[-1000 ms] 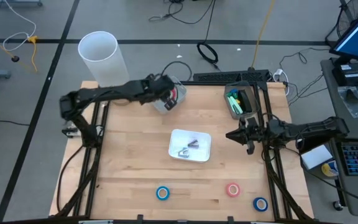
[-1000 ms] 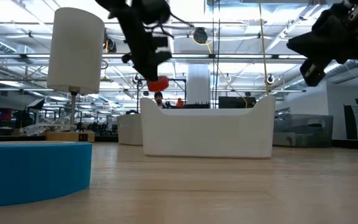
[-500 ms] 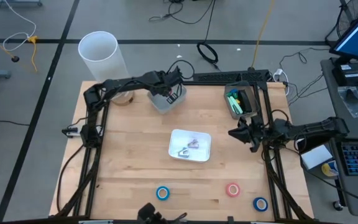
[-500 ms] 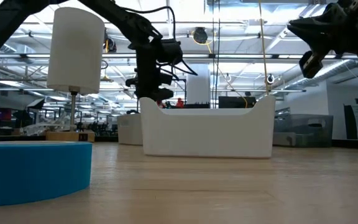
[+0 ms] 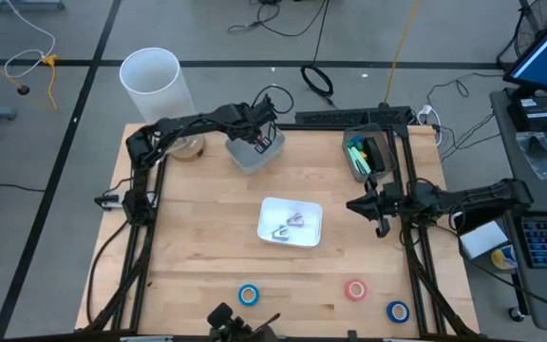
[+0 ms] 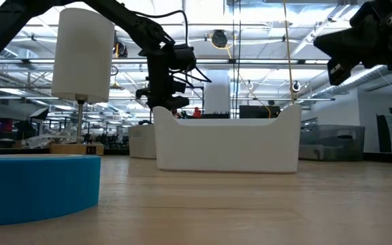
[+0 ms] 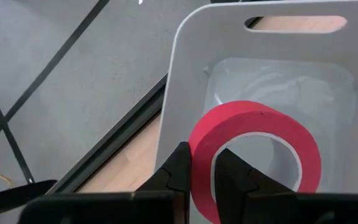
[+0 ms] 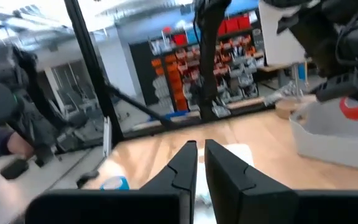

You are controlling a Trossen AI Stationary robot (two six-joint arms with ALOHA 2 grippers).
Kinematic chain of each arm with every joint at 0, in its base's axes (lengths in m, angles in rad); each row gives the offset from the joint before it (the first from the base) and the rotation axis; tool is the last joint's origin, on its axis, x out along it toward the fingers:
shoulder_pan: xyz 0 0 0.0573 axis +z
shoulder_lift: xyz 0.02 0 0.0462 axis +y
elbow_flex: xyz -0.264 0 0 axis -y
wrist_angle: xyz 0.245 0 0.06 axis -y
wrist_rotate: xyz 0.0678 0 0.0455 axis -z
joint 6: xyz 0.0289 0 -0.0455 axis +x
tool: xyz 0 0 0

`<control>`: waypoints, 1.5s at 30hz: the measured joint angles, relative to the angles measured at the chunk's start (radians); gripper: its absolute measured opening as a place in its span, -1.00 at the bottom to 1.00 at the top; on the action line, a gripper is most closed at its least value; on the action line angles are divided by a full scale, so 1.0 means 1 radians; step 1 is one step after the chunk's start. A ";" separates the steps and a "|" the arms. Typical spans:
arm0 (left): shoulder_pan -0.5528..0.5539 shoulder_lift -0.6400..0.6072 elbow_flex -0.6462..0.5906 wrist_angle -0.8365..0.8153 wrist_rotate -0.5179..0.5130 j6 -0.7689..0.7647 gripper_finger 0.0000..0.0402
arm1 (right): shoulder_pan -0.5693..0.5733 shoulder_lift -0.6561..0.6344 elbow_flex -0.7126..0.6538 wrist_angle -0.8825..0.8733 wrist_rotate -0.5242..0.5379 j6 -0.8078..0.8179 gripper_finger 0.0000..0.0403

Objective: Pick and place Stapler, Stapler remover, tape
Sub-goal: Put the red tape into the gray bin, then put the blue tape into the gray bin

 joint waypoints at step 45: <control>-0.088 -0.194 -0.002 -0.200 0.313 -0.018 -0.21 | 0.000 0.000 -0.001 0.002 -0.003 -0.004 -0.89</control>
